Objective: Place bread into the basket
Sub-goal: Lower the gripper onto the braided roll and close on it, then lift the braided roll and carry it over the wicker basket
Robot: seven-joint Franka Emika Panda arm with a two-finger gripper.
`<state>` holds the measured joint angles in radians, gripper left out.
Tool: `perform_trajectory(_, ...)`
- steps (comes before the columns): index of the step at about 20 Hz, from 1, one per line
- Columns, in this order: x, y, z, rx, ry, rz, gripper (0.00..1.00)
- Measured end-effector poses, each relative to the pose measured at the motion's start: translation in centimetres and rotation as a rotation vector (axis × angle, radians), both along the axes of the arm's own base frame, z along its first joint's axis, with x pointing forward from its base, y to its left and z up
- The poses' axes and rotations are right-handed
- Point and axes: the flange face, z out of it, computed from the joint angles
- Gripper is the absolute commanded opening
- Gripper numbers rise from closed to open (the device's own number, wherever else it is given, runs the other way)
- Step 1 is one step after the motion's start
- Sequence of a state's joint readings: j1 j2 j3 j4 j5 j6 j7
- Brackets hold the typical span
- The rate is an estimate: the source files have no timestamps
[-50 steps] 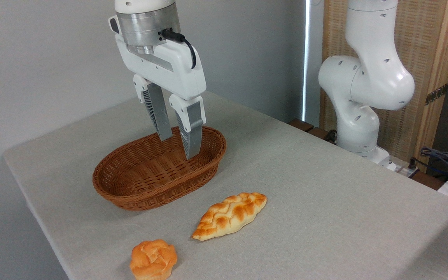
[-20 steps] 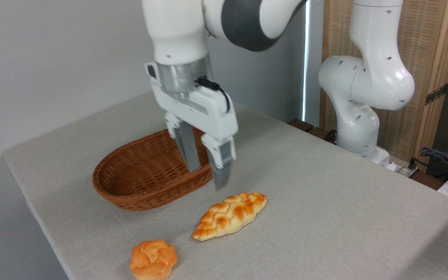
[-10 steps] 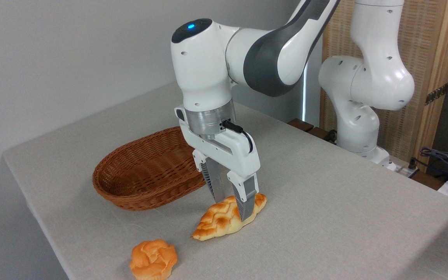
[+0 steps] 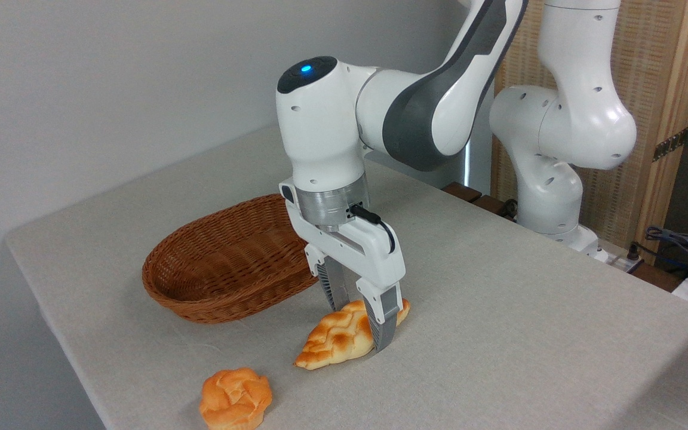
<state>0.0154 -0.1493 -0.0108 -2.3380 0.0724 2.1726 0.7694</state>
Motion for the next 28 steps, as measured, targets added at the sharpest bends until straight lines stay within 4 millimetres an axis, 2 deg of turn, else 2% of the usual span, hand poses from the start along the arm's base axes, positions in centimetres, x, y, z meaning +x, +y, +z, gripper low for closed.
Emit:
perform_trajectory(10, 0.0, -0.2, 0.0, 0.000, 0.001, -0.016, 0.35)
perform_trajectory(13, 0.0, 0.3, 0.0, -0.005, -0.001, -0.004, 0.36)
perform_trajectory(16, 0.5, 0.9, 1.1, -0.014, -0.020, 0.016, 0.36)
perform_trajectory(19, 1.7, 1.1, 4.6, -0.044, -0.023, 0.044, 0.39)
perform_trajectory(23, 2.8, 1.1, 11.7, -0.106, -0.016, 0.076, 0.41)
perform_trajectory(26, 3.2, -0.7, 16.3, -0.167, -0.028, 0.076, 0.41)
perform_trajectory(28, 3.4, -3.4, 17.7, -0.179, -0.043, 0.066, 0.44)
